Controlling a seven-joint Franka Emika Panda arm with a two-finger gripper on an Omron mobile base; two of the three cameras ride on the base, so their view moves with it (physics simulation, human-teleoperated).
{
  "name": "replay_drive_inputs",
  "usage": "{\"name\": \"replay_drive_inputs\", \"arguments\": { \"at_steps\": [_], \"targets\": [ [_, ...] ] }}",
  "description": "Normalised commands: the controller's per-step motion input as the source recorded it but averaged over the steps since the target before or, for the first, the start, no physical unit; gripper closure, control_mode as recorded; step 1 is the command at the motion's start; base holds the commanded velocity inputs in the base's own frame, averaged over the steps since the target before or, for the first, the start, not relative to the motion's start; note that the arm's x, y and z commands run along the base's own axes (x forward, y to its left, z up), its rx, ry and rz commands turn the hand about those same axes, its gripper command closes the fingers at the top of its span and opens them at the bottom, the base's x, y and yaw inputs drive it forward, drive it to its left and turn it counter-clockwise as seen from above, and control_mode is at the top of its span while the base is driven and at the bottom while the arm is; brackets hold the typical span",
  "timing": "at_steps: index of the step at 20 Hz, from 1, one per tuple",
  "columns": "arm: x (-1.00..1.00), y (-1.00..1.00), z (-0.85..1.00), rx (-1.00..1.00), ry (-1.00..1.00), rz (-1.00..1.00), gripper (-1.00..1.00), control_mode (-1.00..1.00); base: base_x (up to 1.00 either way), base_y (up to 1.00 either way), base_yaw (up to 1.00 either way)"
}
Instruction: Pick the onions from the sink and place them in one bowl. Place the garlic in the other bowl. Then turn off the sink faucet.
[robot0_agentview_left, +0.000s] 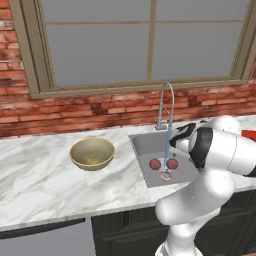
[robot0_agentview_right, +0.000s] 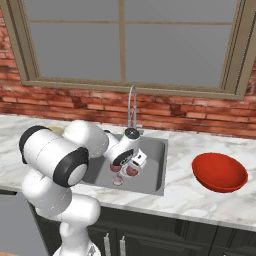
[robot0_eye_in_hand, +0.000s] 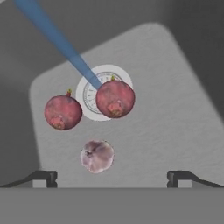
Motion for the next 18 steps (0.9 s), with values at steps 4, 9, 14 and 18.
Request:
{"name": "replay_drive_inputs", "arguments": {
  "at_steps": [4, 9, 14, 18],
  "targets": [
    [0.22, -0.09, -0.2, 0.01, 0.0, -0.02, -1.0, -1.0, 0.0, 0.0, 0.0],
    [0.26, -0.03, -0.23, 0.01, 0.0, -0.02, -1.0, -1.0, 0.0, 0.0, 0.0],
    [0.25, -0.02, -0.26, 0.01, 0.0, -0.01, -1.0, -1.0, 0.0, 0.0, 0.0],
    [0.2, 0.0, -0.3, 0.01, 0.0, 0.0, -1.0, -1.0, 0.0, 0.0, 0.0]
  ]
}}
